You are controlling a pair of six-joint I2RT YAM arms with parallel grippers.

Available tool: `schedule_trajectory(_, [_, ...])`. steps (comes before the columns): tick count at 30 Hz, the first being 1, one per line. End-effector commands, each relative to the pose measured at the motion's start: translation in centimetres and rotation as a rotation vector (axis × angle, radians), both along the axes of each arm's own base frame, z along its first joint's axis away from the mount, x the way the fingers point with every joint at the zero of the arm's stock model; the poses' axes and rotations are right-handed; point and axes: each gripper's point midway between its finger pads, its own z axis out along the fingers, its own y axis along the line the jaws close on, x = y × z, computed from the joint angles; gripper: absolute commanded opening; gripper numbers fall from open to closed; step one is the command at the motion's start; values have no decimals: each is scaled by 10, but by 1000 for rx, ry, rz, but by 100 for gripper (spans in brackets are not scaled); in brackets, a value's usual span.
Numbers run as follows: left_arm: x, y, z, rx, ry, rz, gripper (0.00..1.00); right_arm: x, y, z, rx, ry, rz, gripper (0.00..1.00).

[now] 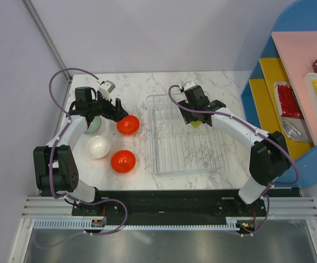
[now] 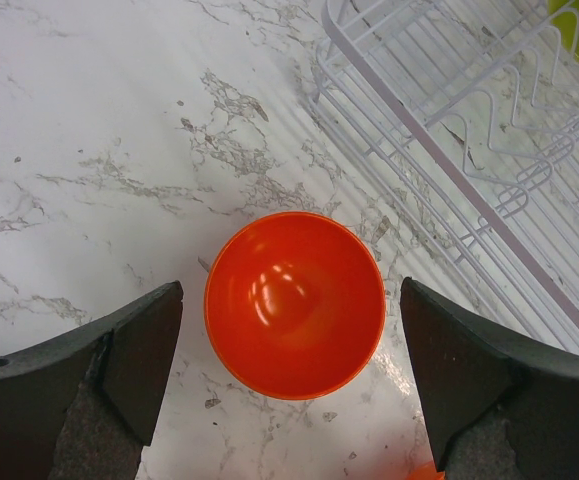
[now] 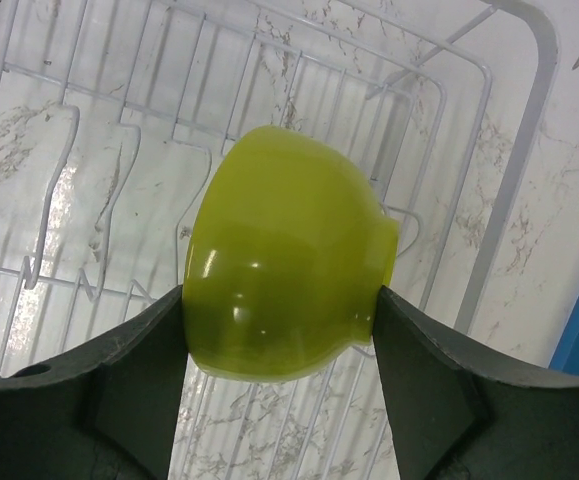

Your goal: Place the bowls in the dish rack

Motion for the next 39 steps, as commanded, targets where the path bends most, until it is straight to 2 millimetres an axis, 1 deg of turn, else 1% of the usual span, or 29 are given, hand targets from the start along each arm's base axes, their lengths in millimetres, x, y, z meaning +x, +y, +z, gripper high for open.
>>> schedule_trajectory(1, [0, -1, 3, 0, -27, -28, 95, -43, 25, -59, 106, 264, 56, 0])
schedule_trajectory(4, [-1, -2, 3, 1, -29, -30, 95, -45, 28, -66, 106, 285, 65, 0])
schedule_trajectory(13, [0, -2, 4, -1, -31, -33, 95, -43, 24, -72, 87, 290, 58, 0])
schedule_trajectory(14, [-1, -3, 4, -3, -32, -37, 95, -43, 24, -72, 86, 290, 59, 7])
schedule_trajectory(16, [0, -2, 4, 0, -33, -35, 95, -42, 27, -69, 89, 284, 78, 26])
schedule_trajectory(17, [0, -3, 3, 1, -29, -34, 95, -42, 27, -67, 89, 282, 84, 46])
schedule_trajectory(19, [1, -1, 1, 4, -25, -29, 95, -40, 28, -62, 88, 270, 97, 63])
schedule_trajectory(20, [1, -1, 1, 4, -23, -27, 95, -38, 27, -61, 81, 261, 99, 78])
schedule_trajectory(21, [2, 0, 0, 9, -23, -25, 95, -37, 27, -59, 78, 258, 107, 82])
schedule_trajectory(22, [2, 0, -2, 12, -18, -21, 95, -34, 27, -54, 71, 242, 114, 88])
schedule_trajectory(26, [6, 4, -8, 29, -5, -1, 95, -23, 24, -42, 44, 192, 110, 98])
schedule_trajectory(27, [8, 6, -9, 37, -2, 7, 95, -20, 20, -38, 26, 173, 93, 98])
schedule_trajectory(30, [11, 10, -14, 55, 4, 26, 95, -10, 18, -23, -2, 121, 104, 98])
schedule_trajectory(33, [14, 15, -20, 76, 18, 52, 95, 0, 13, -2, -25, 58, 94, 98])
schedule_trajectory(34, [16, 17, -22, 83, 26, 60, 95, 5, 12, 8, -30, 27, 88, 98])
schedule_trajectory(35, [16, 18, -23, 89, 31, 66, 95, 8, 13, 15, -31, 11, 90, 98])
schedule_trajectory(39, [22, 25, -36, 121, 65, 88, 95, 15, 13, 51, -21, -71, 100, 98])
